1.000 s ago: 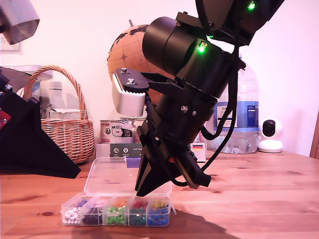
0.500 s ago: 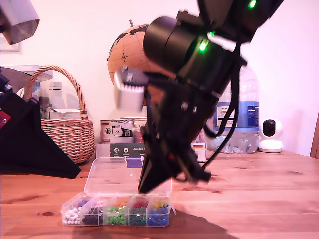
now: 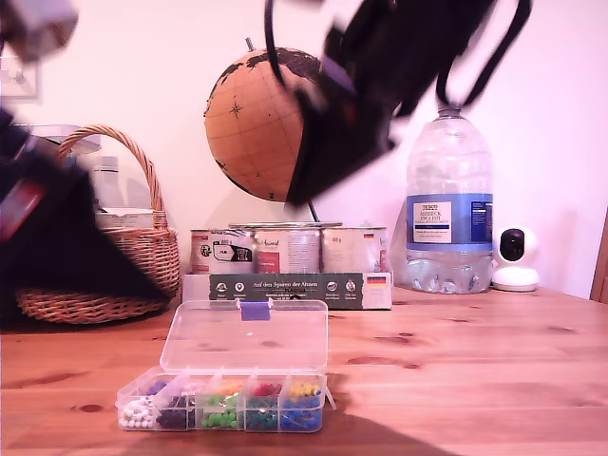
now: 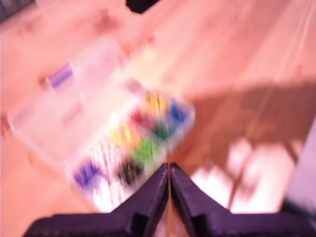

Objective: Sort the loose pins on the table into their correct compartments

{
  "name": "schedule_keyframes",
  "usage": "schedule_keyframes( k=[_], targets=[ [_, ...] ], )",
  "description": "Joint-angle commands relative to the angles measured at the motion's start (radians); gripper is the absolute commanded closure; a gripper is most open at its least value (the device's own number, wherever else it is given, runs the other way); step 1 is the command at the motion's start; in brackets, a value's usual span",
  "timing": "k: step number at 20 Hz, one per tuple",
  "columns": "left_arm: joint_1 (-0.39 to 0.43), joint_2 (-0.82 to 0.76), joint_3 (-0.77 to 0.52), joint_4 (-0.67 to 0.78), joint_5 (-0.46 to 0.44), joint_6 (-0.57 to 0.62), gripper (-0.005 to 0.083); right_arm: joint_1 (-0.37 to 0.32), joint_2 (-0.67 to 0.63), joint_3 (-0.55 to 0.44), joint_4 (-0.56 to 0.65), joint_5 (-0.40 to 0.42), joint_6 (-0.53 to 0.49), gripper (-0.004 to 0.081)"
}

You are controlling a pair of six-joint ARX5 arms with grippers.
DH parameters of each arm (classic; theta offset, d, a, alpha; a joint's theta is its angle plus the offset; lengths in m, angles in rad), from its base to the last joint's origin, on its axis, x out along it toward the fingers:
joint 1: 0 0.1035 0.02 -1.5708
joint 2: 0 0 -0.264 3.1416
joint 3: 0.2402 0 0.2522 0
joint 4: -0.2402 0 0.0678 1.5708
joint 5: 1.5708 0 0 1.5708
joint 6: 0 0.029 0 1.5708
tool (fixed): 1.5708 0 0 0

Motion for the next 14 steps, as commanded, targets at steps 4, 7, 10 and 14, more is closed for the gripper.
schedule_keyframes(
  k=[4,7,10,14],
  targets=[
    [0.072,-0.068,-0.003,0.089,0.003,-0.019,0.0797,-0.026,-0.114,-0.029,0.106,0.163,0.245,0.0783],
    [0.159,-0.143,-0.003,0.098,0.004,-0.04,0.0797,-0.056,-0.214,-0.146,0.195,0.232,0.326,0.0783],
    [0.24,-0.25,-0.003,0.084,0.007,-0.077,0.0797,-0.08,-0.359,-0.288,0.266,0.295,0.431,0.0783],
    [0.331,-0.385,-0.003,-0.011,0.017,-0.092,0.0797,-0.147,-0.586,-0.407,0.271,0.342,0.453,0.0783]
  ],
)
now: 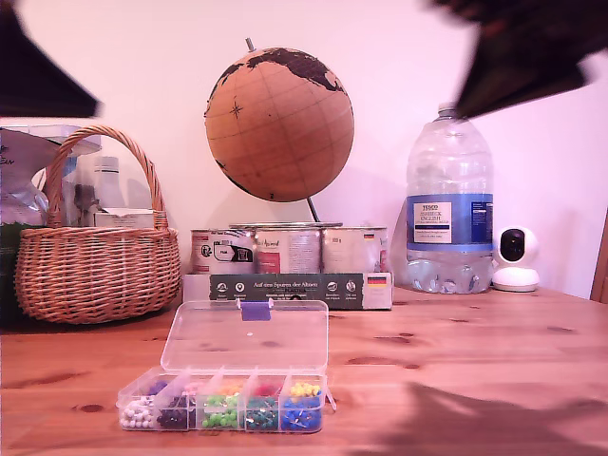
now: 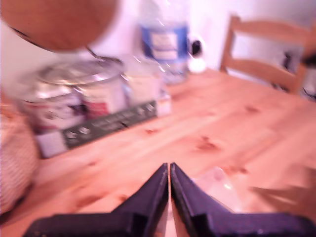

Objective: Sort the loose pins on the table into their correct compartments

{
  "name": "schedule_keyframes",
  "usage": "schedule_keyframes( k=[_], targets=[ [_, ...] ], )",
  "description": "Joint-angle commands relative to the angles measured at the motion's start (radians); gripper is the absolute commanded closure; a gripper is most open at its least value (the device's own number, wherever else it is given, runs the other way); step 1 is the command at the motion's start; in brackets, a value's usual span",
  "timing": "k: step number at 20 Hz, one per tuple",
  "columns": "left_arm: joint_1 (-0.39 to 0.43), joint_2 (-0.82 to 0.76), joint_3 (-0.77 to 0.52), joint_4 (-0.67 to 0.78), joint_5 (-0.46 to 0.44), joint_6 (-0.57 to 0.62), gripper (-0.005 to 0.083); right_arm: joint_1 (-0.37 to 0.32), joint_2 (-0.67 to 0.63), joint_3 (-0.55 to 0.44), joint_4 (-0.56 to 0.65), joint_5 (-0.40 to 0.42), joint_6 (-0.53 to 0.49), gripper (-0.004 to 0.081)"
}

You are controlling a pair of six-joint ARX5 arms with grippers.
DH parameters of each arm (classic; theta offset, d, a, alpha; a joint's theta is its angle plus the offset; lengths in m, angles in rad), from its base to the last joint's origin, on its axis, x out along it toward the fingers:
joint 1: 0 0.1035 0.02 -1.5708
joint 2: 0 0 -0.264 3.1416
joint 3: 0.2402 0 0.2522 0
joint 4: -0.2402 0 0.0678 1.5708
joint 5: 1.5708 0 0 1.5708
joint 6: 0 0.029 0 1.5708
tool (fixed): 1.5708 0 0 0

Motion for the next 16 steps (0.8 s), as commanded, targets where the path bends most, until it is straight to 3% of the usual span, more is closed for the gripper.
schedule_keyframes(
  k=[1,3,8,16],
  targets=[
    [0.029,-0.04,-0.003,-0.034,0.006,-0.01,0.0797,-0.042,-0.104,-0.036,0.013,0.002,0.0,0.0783],
    [0.067,-0.096,-0.003,-0.071,0.021,-0.016,0.0797,-0.102,-0.2,-0.074,0.008,-0.02,-0.017,0.0783],
    [0.133,-0.163,-0.003,-0.089,0.05,-0.032,0.0797,-0.224,-0.334,-0.098,-0.062,-0.179,-0.156,0.0783],
    [0.133,-0.164,-0.003,-0.201,0.05,-0.032,0.0797,-0.232,-0.342,-0.098,-0.229,-0.176,-0.154,0.0783]
  ],
)
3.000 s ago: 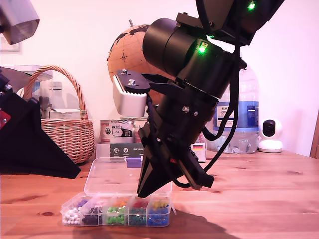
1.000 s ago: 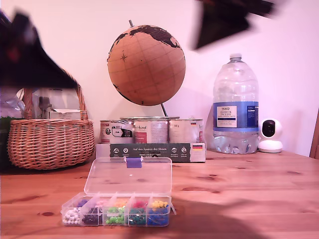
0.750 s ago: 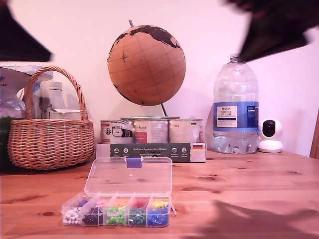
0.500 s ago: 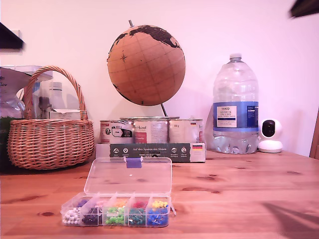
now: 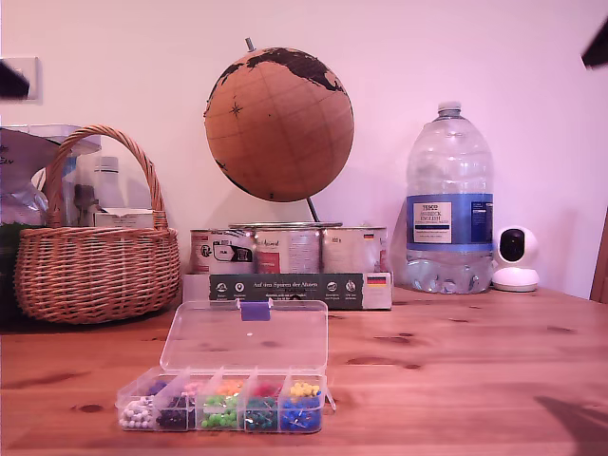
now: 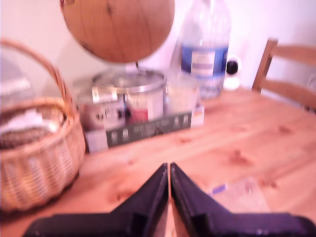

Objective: Sort the loose pins on the table into their correct compartments

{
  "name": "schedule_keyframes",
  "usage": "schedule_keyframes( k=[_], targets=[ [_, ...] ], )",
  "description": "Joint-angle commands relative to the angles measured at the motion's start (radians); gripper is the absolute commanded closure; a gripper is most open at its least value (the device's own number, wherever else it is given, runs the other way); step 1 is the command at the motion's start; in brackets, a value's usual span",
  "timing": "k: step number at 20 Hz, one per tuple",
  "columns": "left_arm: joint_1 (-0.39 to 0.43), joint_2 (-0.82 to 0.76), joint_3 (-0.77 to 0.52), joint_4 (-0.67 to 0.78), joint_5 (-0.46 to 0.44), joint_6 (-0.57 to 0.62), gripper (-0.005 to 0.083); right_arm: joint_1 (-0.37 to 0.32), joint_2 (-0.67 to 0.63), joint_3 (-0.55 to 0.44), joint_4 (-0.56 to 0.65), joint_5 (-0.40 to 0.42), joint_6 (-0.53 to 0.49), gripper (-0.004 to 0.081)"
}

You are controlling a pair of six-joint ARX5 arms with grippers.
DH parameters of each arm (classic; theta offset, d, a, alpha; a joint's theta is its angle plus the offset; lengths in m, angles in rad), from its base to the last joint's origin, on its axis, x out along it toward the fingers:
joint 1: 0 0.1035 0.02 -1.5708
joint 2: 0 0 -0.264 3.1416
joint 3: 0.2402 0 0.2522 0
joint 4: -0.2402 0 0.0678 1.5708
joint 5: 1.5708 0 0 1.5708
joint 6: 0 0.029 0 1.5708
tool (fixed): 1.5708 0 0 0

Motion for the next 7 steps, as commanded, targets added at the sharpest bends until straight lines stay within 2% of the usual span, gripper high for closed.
schedule_keyframes(
  k=[1,7],
  targets=[
    [0.0,0.003,-0.003,-0.033,0.001,-0.006,0.0797,-0.002,0.003,-0.023,-0.026,0.001,-0.002,0.0783],
    [0.0,0.003,-0.003,-0.174,0.001,-0.006,0.0797,-0.002,0.003,-0.023,-0.138,0.002,-0.002,0.0783]
  ],
)
